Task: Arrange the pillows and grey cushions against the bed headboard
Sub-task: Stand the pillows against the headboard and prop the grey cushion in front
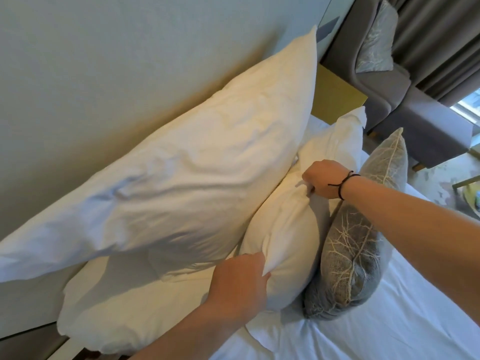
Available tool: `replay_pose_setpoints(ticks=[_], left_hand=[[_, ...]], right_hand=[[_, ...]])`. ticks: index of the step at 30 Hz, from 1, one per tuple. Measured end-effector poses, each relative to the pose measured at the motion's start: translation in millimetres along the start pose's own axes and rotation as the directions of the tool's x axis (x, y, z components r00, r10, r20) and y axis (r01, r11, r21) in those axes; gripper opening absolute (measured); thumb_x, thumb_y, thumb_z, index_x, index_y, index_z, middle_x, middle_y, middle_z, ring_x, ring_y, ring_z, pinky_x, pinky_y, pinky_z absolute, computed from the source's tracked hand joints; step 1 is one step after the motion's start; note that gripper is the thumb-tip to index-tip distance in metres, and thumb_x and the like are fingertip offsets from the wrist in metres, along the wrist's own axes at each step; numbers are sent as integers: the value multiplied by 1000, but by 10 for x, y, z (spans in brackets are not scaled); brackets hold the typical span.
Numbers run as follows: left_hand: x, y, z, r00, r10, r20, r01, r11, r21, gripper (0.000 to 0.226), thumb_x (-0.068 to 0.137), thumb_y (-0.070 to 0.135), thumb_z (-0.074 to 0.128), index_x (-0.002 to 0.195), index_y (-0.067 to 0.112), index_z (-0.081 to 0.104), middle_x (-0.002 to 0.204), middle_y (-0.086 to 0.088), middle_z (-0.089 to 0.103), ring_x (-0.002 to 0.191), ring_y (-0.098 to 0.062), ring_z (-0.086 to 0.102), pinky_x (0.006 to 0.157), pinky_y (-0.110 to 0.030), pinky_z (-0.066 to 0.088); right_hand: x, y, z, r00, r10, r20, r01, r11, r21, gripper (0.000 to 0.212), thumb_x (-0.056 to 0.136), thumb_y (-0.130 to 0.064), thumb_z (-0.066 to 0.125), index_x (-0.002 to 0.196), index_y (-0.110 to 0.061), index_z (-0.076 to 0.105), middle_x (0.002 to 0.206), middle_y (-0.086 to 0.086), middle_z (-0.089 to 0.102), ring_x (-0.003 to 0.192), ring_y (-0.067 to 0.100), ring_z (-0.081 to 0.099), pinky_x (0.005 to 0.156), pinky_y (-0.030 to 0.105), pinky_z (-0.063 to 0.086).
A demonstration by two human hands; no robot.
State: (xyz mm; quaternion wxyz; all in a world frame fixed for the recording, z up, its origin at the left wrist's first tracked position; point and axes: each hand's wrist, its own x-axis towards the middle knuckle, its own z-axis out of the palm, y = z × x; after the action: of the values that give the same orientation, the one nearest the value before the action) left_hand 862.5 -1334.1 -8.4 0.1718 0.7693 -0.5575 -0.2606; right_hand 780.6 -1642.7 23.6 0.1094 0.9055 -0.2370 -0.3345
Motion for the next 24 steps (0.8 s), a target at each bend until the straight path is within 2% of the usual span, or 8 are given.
replay_pose_setpoints(ticks=[4,6,8,11,13,16,19,24], left_hand=[[-264,107,-205,967,176,-186,-155,980,122,31,73,48,62,72,29,37,60,5,57,51,-16,58,48,-24,24],[-377,46,-205,995,75,-66,-70,994,83,33,79,54,53,77,33,27,72,5,61,65,-20,62,53,-27,29],[-423,-89,-183,987,-102,128,107,994,-32,40,76,65,51,79,28,34,86,6,61,80,-20,61,60,-32,34],[-369,-220,-208,950,-216,224,270,930,-249,58,65,76,62,75,20,48,74,9,58,66,-10,53,58,-30,38],[-311,-286,-260,965,-207,162,253,899,-357,53,73,69,67,68,21,46,63,9,48,56,-9,42,55,-29,34],[-281,-358,-360,985,-155,73,172,902,-397,42,85,49,69,64,19,49,57,8,46,53,-9,41,56,-31,34],[-336,-477,-442,991,-113,-74,83,942,-327,37,88,40,68,63,19,52,55,8,52,54,-2,48,52,-21,34],[-485,-802,-494,973,-168,-158,123,958,-259,35,90,36,67,62,16,56,52,5,53,54,-5,50,51,-19,35]], right_hand=[[-331,151,-66,991,19,-135,-16,1000,24,11,85,-27,63,83,-16,62,80,3,63,76,25,60,68,36,52],[-406,29,-27,988,14,-156,-4,998,60,8,85,-25,62,84,-17,62,83,2,63,78,25,60,67,34,49],[-423,-175,42,993,7,-117,5,995,101,6,86,-20,59,90,-16,62,91,3,62,85,27,62,70,34,47],[-424,-440,128,978,100,-186,-60,976,208,7,86,-22,60,90,-23,55,92,1,59,87,27,62,77,35,46],[-453,-557,167,947,199,-251,-112,939,325,14,87,-24,55,100,-25,56,105,1,60,105,26,58,97,43,39],[-597,-761,193,909,311,-279,-150,865,478,37,95,-30,45,132,-32,45,142,3,44,139,24,29,115,52,16],[-849,-1052,110,878,391,-275,-138,757,638,50,95,-34,47,143,-27,31,154,8,29,145,26,17,115,53,21],[-1174,-1702,131,927,357,-118,-108,551,827,63,92,-46,50,144,-15,29,152,13,27,141,34,26,108,49,36]])
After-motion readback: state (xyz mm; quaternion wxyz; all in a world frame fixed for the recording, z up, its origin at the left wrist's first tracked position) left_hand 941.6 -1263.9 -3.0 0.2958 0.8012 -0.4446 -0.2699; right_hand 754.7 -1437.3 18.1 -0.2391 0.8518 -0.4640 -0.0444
